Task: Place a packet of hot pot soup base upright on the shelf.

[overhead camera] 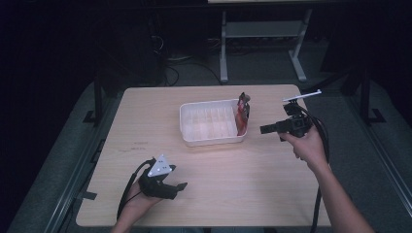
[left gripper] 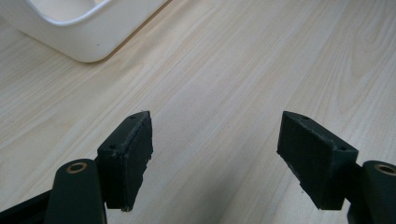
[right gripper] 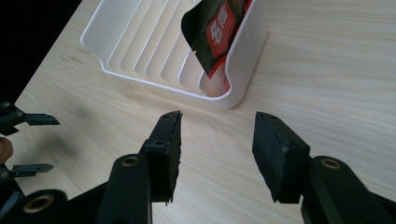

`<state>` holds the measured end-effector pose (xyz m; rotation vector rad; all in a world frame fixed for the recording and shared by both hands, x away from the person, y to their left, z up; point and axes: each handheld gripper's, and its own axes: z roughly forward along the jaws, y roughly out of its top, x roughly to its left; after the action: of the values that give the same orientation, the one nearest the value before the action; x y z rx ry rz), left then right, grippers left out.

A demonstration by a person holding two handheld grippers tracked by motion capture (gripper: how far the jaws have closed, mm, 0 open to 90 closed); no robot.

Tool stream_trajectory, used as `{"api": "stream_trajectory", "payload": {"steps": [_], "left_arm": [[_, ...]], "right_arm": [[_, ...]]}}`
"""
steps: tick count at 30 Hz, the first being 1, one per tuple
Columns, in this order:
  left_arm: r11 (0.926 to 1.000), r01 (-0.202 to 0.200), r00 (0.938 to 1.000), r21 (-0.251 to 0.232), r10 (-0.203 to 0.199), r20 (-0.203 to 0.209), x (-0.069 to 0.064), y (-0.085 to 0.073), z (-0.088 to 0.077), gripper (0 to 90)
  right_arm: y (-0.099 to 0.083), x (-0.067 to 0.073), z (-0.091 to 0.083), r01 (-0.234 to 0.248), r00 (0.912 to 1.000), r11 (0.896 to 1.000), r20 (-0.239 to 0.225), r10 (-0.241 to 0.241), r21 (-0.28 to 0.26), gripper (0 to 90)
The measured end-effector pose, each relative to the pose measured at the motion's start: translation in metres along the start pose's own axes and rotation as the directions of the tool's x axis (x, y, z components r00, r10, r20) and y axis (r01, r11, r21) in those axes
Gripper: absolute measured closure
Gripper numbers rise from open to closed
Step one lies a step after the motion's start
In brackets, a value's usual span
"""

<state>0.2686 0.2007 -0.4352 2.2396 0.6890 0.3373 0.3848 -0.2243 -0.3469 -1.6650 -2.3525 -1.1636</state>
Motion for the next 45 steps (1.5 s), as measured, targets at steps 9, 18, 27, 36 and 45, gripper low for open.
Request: {"api": "stream_trajectory", "payload": {"steps": [9, 18, 27, 36, 45], "left_arm": [[1.0000, 0.000, 1.0000, -0.002, 0.000, -0.003, 0.000, 0.000, 0.000, 25.7], [1.0000, -0.006, 1.0000, 0.006, 0.006, -0.003, 0.000, 0.000, 0.000, 25.1], [1.0000, -0.003, 1.0000, 0.008, 0.003, -0.002, 0.000, 0.000, 0.001, 25.0], [1.0000, -0.003, 1.0000, 0.008, 0.003, -0.001, -0.001, 0.000, 0.002, 25.1], [0.9999, -0.006, 1.0000, 0.010, 0.006, 0.001, -0.002, 0.000, 0.002, 25.0]], "right_arm": [[-0.014, -0.005, 0.000, -0.008, 0.9999, 1.000, -0.015, 0.008, -0.002, 50.0], [-0.030, -0.010, 0.000, -0.018, 0.9994, 1.000, -0.031, 0.018, -0.003, 49.5], [-0.046, -0.016, -0.004, -0.026, 0.9989, 1.000, -0.039, 0.026, -0.006, 49.4], [-0.061, -0.022, -0.005, -0.036, 0.9985, 0.999, -0.041, 0.036, -0.003, 49.1], [-0.077, -0.026, -0.003, -0.041, 0.9980, 0.999, -0.048, 0.041, 0.004, 48.5]]}}
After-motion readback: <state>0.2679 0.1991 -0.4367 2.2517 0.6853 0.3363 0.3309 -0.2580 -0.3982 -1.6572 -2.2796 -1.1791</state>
